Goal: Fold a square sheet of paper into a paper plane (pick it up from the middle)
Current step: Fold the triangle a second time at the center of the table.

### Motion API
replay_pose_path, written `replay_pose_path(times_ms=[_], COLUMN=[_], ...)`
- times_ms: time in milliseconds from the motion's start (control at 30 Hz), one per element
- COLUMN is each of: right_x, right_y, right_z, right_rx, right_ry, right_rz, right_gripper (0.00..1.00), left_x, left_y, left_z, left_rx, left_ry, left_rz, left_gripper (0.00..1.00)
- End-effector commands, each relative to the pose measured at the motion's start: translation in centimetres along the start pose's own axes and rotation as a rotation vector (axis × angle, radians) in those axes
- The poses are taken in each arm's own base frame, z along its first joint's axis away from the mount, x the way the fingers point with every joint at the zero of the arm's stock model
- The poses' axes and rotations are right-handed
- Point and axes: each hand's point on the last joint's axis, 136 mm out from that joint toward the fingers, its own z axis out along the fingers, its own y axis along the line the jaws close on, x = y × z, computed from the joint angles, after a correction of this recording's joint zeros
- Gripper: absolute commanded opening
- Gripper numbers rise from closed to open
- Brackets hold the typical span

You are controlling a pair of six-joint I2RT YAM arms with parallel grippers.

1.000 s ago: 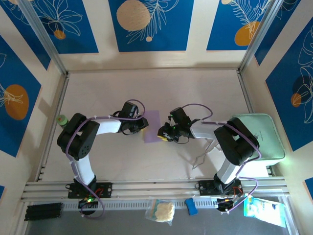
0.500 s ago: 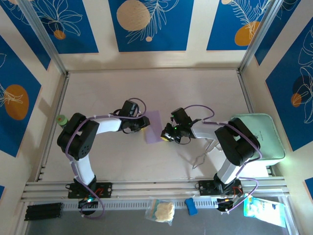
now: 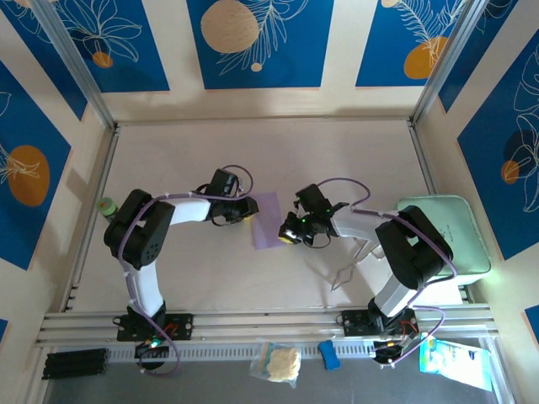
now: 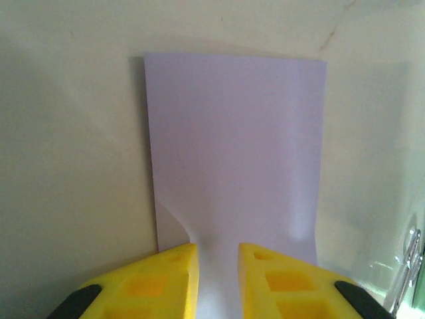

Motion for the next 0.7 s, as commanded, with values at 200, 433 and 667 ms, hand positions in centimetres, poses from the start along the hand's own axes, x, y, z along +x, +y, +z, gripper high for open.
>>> replay_pose_path(times_ms=[200,433,667], right_x=[-1.2,-2.3,-2.7], right_y=[4.3,4.7,4.1], right_z=[1.1,2.8,4.2], right_rx=[-0.083,-0.06,-0.042], right_ry=[0.022,0.009,0.001], right_rz=[-0.099,-0.088,-0.054], right_gripper=[0.0,0.0,0.0], left_x=[0.7,1.0,1.1], left_y=[1.3,1.6,1.9], left_z=[0.6,0.6,0.7], left_rx=[-0.034,-0.043,-0.053], left_ry=[0.038,0.043,0.047], left_rz=[-0.009,-0.01,-0.017], left_gripper=[0.22,0.21,0.19])
